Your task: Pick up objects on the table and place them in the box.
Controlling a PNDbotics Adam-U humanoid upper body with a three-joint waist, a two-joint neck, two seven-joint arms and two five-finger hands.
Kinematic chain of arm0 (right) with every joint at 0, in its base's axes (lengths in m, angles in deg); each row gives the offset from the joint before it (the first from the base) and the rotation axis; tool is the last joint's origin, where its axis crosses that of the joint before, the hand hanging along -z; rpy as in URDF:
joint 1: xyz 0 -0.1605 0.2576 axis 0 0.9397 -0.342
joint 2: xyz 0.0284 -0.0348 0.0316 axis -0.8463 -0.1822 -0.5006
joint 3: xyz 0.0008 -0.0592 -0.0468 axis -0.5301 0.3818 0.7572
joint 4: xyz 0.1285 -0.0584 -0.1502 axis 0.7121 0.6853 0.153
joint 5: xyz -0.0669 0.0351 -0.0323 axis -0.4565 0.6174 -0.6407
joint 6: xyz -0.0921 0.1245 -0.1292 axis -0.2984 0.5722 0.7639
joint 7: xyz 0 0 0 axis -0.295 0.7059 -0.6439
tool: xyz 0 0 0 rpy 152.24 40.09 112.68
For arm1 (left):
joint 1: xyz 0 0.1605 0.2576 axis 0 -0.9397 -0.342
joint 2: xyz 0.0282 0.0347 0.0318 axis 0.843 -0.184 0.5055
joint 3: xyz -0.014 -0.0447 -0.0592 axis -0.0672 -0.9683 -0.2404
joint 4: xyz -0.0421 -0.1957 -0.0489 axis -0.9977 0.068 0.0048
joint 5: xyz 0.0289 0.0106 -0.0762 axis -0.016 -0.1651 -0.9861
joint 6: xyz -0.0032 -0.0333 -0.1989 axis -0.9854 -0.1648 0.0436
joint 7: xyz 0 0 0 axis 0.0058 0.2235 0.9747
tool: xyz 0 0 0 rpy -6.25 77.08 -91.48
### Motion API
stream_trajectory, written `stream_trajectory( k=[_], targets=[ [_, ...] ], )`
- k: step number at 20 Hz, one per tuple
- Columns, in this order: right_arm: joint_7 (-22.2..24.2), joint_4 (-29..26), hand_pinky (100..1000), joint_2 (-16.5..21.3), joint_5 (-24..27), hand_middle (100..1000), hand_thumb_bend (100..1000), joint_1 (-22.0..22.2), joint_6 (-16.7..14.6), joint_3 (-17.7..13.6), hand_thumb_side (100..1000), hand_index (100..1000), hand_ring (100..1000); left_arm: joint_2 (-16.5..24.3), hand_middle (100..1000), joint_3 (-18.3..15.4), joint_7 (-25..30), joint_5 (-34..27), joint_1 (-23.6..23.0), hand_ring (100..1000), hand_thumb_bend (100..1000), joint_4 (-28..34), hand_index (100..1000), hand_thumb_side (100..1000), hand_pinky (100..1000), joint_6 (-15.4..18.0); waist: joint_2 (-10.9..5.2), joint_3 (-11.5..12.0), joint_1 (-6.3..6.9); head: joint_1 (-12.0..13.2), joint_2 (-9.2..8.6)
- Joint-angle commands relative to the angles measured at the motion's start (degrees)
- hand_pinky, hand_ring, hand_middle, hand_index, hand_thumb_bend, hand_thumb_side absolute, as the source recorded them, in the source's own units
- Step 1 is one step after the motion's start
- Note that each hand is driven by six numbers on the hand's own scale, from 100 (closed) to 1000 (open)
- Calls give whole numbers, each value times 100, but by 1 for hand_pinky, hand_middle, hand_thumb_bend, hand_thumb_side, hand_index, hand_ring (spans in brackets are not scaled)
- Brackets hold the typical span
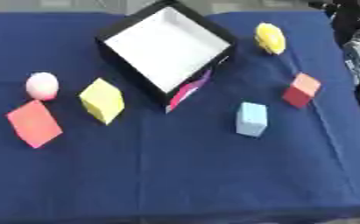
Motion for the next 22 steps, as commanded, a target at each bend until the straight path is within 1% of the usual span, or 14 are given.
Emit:
stream_trajectory(
  k=[1,6,8,9,11,12,13,14,15,16,18,19,20,22],
  targets=[
    [-13,-101,826,165,-13,829,210,-67,-2,-90,619,914,890,135,848,-84,-24,-9,75,809,196,97,924,862,789,10,-81,0,-14,-62,31],
    [26,-97,828,206,-38,830,215,-41,27,-61,630,915,894,157,847,-79,-11,-5,56,810,194,97,922,860,790,9,-89,-1,-15,-92,31],
    [76,-108,832,208,-60,833,223,-24,93,-58,607,912,908,171,851,-76,-14,-14,49,818,206,91,919,865,793,15,-94,-2,-16,-82,31],
    [111,-117,831,229,-50,829,231,-7,198,-53,606,908,908,185,850,-64,-25,-16,50,825,204,77,913,868,794,14,-94,0,-17,-95,31],
    [202,-239,830,434,56,828,229,4,571,-32,603,907,906,236,849,-4,-15,-8,59,824,198,34,916,870,794,-17,-93,1,-26,-128,31],
    [248,-385,831,686,47,828,222,9,764,15,605,907,907,266,848,16,12,1,60,824,197,30,916,869,795,-24,-91,1,-36,-128,31],
    [303,-558,833,972,-24,826,250,21,967,81,639,909,907,290,846,19,33,7,57,824,197,30,916,869,795,-26,-91,0,-50,-119,31],
    [423,-767,833,1301,-146,827,194,49,1194,171,628,912,907,313,846,15,45,8,53,824,196,30,916,868,795,-26,-88,-2,-64,-109,31],
    [577,-953,834,1550,-227,830,200,91,1391,229,643,916,911,330,846,12,52,2,49,825,194,29,916,868,795,-26,-85,-6,-74,-101,31],
    [808,-1133,836,1882,-266,831,213,176,1545,308,642,917,912,358,846,15,63,2,40,825,192,30,916,868,795,-27,-82,-14,-87,-90,31],
    [1266,-1393,838,2522,-395,834,305,407,1739,414,623,916,919,417,843,28,90,17,10,825,180,26,915,866,796,-41,-78,-36,-110,-54,31],
    [1496,-1487,839,2794,-491,834,334,543,1804,459,623,916,921,442,842,33,103,28,-4,825,179,22,915,866,796,-52,-78,-47,-120,-38,31],
    [1721,-1585,839,3033,-584,833,356,690,1841,485,619,917,922,464,841,34,113,35,-19,825,178,19,914,866,796,-61,-79,-63,-130,-23,31],
    [2059,-1784,840,3359,-727,833,393,970,1868,484,601,918,925,495,841,27,123,39,-42,825,178,17,914,866,797,-68,-81,-94,-140,0,31]
  ],
)
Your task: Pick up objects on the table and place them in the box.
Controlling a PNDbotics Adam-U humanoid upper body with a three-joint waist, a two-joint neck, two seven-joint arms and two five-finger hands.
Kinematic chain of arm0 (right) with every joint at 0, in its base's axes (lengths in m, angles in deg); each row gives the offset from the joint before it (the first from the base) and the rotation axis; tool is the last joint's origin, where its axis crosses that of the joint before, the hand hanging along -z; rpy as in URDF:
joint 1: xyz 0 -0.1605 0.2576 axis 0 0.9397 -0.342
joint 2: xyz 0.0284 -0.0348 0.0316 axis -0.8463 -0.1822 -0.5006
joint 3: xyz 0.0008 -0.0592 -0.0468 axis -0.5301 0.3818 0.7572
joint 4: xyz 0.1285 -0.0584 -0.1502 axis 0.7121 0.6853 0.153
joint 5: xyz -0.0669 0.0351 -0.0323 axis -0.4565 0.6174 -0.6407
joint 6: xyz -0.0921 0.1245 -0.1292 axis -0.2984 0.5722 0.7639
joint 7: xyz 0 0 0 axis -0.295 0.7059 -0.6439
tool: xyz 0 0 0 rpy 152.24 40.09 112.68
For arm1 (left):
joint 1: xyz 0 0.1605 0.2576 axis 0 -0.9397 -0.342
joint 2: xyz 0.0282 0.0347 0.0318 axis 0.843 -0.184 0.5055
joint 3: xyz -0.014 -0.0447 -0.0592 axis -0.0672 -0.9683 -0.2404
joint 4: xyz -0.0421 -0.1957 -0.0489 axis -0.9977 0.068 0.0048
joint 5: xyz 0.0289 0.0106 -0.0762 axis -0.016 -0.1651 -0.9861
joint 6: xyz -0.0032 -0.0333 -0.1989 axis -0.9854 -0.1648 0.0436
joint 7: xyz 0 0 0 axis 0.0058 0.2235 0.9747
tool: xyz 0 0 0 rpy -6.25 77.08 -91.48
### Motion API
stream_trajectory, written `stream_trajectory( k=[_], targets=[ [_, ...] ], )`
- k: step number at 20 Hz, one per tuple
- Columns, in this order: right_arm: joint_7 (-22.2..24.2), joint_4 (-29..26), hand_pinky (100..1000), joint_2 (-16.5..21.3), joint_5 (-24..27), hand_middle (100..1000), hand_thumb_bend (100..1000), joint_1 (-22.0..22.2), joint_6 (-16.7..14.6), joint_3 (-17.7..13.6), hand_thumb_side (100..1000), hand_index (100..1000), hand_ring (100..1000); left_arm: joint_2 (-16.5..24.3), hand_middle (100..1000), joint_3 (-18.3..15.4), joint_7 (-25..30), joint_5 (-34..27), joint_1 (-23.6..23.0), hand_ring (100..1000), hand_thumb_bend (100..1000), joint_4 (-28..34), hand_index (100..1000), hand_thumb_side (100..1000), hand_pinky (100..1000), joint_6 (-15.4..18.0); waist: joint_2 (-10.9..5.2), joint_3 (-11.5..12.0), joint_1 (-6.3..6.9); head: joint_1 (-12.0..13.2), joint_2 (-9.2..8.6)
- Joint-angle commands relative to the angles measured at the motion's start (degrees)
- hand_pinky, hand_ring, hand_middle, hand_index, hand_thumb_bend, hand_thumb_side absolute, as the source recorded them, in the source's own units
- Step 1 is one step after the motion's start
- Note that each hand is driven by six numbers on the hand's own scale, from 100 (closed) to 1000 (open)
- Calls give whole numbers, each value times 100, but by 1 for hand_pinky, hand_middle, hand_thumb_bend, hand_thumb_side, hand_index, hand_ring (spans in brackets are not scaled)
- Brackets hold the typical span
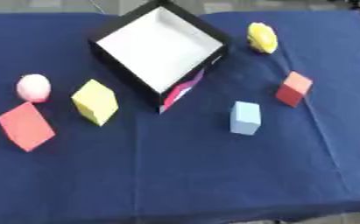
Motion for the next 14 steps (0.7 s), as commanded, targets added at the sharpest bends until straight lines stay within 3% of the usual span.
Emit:
stream_trajectory(
  k=[1,6,14],
  targets=[
    [519,-407,841,781,-260,833,427,240,71,-19,574,917,927,272,841,-26,36,34,38,826,176,54,914,865,797,-5,-84,-28,-69,45,31],
    [955,-832,864,1104,-522,841,504,780,174,169,484,923,937,311,841,-26,60,30,22,827,167,65,914,858,798,-6,-96,-61,-71,53,31],
    [1219,-898,859,1026,-736,844,542,888,618,460,463,914,939,276,852,-20,119,-34,3,829,159,16,915,859,799,-54,-93,-43,-50,15,31]
  ],
)
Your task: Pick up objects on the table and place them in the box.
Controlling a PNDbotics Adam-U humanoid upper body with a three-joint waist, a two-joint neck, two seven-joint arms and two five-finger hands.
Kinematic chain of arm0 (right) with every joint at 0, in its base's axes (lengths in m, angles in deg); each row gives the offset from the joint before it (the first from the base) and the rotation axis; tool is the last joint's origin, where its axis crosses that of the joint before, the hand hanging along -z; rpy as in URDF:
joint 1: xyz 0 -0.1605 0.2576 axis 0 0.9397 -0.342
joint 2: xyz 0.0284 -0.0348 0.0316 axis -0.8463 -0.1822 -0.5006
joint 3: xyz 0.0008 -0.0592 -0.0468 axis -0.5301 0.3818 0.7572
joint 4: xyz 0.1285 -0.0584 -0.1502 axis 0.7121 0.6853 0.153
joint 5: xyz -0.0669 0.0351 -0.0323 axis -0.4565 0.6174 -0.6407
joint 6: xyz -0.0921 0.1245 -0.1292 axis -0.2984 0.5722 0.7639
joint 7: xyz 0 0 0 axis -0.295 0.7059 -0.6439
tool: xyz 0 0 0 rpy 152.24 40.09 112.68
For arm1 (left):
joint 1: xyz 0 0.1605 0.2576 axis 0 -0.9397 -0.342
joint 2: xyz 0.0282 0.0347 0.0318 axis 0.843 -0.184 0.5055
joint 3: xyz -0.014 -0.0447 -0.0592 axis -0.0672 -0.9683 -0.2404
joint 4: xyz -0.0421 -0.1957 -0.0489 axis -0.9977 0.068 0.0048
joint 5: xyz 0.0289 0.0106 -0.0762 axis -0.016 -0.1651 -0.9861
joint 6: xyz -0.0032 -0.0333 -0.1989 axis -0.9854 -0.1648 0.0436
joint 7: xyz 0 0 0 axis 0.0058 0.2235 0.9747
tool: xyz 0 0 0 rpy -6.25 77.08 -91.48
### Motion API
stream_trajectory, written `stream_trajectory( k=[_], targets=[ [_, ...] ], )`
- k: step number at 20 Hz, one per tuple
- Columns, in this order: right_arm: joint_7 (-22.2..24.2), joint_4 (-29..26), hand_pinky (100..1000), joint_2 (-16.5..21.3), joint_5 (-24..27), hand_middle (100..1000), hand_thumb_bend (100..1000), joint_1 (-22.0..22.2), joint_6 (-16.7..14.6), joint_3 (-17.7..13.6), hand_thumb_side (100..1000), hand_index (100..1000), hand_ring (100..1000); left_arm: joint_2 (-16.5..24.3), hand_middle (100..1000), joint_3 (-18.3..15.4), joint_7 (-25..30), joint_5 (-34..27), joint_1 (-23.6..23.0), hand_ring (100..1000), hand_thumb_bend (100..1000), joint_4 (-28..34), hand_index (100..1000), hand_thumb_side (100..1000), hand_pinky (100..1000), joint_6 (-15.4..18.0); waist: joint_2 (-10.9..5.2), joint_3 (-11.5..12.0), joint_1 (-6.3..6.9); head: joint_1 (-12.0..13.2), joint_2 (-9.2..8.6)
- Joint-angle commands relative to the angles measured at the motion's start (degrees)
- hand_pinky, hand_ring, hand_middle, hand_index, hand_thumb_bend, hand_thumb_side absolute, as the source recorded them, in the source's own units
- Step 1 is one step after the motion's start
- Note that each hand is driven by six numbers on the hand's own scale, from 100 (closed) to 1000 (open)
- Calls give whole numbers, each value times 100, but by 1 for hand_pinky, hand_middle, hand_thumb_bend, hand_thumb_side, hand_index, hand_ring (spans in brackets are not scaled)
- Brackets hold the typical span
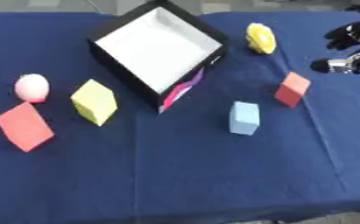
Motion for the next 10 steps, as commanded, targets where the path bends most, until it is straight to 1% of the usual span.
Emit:
stream_trajectory(
  k=[1,2,3,5,6,9,10],
  targets=[
    [-11,-39,858,178,-108,843,545,-58,128,6,461,907,938,201,852,-46,28,-20,57,829,160,49,915,852,799,-2,-89,7,-51,-30,31],
    [-17,-28,858,156,-131,840,545,-65,150,36,476,883,937,196,852,-42,35,-25,59,829,159,51,914,859,799,-2,-84,11,-52,-39,31],
    [-2,-19,858,136,-161,839,547,-66,157,79,478,879,937,188,852,-38,43,-27,61,829,158,54,911,860,799,-3,-79,16,-53,-49,31],
    [60,4,856,99,-247,836,552,-55,163,174,483,887,936,175,853,-32,59,-26,56,829,156,57,909,862,800,-6,-64,30,-52,-52,31],
    [73,27,853,59,-292,833,550,-61,173,206,463,897,930,172,853,-35,60,-25,50,829,145,53,910,859,800,-11,-56,34,-51,-53,31],
    [13,95,850,-77,-460,830,566,-152,182,276,455,901,925,159,852,-37,59,-30,44,829,156,48,910,863,800,-14,-35,45,-48,-64,31],
    [-2,110,849,-117,-523,830,585,-204,177,307,457,902,926,150,853,-33,63,-30,44,829,151,51,911,848,800,-14,-28,51,-47,-70,31]
  ],
)
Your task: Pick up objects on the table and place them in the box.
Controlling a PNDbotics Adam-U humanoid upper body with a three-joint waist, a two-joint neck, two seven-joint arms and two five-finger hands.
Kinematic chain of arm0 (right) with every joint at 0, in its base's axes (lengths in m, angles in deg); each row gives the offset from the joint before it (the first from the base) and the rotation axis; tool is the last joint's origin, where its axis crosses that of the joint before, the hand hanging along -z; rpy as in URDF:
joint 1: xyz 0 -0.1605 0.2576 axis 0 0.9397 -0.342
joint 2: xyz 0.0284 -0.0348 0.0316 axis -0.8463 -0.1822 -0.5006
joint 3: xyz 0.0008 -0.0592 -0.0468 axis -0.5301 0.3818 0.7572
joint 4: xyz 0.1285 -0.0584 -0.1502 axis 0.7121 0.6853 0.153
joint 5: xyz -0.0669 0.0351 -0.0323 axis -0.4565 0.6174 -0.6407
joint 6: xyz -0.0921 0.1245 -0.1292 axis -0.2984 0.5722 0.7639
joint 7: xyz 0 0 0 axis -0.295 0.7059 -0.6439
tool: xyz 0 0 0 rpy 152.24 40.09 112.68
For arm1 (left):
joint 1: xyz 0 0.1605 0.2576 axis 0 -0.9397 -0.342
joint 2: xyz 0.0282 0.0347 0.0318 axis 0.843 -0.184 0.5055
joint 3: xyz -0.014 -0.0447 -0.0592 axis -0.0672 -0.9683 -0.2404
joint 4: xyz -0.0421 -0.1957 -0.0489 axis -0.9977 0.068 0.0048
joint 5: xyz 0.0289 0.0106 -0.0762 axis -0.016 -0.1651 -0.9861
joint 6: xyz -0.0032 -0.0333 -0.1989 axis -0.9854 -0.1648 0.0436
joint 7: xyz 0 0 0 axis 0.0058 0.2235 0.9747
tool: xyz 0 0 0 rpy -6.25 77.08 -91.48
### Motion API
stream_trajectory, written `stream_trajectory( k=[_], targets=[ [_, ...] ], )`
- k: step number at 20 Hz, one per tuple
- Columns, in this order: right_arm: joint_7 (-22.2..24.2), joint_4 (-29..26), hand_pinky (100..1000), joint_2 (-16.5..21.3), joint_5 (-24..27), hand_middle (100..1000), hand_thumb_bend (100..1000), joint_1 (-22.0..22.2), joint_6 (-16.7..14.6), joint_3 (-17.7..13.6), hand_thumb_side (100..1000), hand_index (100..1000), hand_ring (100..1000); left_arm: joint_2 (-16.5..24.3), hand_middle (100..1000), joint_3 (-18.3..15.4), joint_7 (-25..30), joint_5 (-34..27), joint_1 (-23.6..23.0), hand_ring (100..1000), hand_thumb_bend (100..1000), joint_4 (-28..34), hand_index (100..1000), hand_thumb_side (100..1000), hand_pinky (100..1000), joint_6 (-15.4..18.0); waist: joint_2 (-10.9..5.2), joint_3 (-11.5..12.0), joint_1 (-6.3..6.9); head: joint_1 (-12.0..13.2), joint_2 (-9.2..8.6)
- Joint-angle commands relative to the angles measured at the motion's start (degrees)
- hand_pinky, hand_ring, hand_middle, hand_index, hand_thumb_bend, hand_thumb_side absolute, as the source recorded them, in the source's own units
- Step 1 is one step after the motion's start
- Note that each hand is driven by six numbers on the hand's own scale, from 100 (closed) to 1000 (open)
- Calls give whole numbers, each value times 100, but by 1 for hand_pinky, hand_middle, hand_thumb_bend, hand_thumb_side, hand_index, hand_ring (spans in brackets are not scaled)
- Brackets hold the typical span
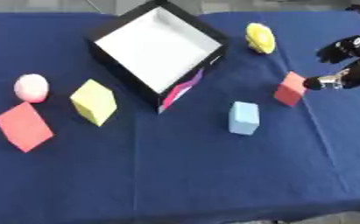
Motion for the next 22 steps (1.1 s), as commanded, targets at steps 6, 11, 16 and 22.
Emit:
stream_trajectory(
  k=[6,11,16,22],
  targets=[
    [50,183,855,-99,-763,846,608,-435,-61,195,428,907,940,127,853,-22,39,-9,54,829,155,66,911,866,801,-1,22,47,-42,-74,31],
    [254,421,854,-191,-1038,845,613,-639,-157,303,434,905,939,121,853,-13,50,-12,68,830,154,74,911,868,801,-4,72,82,-49,-109,31],
    [452,584,855,-274,-1209,845,621,-804,-221,424,432,904,939,99,854,-5,62,-11,92,830,154,90,911,870,802,-7,137,116,-64,-138,31],
    [574,941,854,-426,-1407,843,622,-956,-245,541,436,903,938,92,854,-8,66,-14,98,831,153,114,912,871,802,-5,198,149,-65,-166,31]
  ],
)
